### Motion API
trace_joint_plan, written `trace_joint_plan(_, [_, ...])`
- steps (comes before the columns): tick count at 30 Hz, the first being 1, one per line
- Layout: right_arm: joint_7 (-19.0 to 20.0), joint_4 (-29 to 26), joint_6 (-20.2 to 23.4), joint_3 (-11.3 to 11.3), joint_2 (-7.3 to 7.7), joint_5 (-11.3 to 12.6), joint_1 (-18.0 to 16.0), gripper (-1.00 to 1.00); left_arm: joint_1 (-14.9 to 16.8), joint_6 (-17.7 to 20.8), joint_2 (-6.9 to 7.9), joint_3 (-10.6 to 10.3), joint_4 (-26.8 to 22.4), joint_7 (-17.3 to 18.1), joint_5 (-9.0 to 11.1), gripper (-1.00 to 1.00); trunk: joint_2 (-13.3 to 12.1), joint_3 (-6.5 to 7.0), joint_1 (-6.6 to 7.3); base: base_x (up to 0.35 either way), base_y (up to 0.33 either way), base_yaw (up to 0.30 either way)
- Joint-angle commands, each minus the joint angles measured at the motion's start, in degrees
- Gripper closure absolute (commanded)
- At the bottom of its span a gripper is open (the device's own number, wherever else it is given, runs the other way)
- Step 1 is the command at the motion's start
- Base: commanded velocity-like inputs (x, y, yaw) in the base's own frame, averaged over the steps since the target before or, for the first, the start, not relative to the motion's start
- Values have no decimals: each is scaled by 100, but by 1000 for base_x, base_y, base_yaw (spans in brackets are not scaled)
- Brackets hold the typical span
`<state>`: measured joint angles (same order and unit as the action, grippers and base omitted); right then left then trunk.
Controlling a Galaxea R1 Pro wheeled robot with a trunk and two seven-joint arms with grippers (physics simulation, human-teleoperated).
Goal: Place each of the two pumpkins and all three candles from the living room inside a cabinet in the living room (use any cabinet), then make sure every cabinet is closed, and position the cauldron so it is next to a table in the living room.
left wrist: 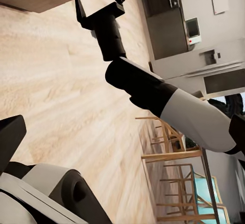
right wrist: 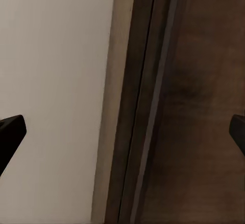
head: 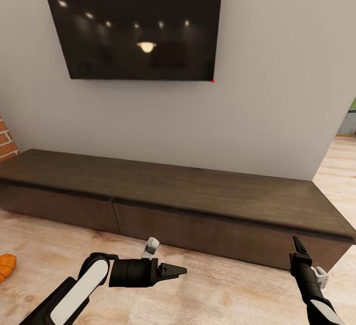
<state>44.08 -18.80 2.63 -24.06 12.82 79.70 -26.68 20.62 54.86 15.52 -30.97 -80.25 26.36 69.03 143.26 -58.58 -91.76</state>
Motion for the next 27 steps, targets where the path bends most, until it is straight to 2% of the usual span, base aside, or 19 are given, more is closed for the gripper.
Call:
trace_joint_plan(1, [30, 7, 31, 6, 1, 54, -4, -100, 4, 7, 3, -6, 1, 26, -12, -100, 3, -27, -1, 0, 0, 0])
trace_joint_plan(5, [41, 5, 35, 6, 1, 56, -4, -100, 6, 7, 3, -6, 1, 27, -12, -100, 9, -116, -12, 0, 0, 0])
trace_joint_plan(21, [317, 0, 107, 6, 41, 56, -4, -100, 6, 7, 3, -5, 1, 27, -12, -100, 9, -116, -12, 0, 0, 0])
trace_joint_plan(25, [373, 0, 106, 6, 42, 55, -4, -100, 4, 7, 3, -6, -3, 27, -12, -100, 14, -205, -22, 0, 0, 0])
trace_joint_plan(27, [384, 0, 106, 5, 39, 54, -4, -100, 3, 7, 8, 1, -37, 27, -12, -100, 14, -205, -22, 0, 0, 0])
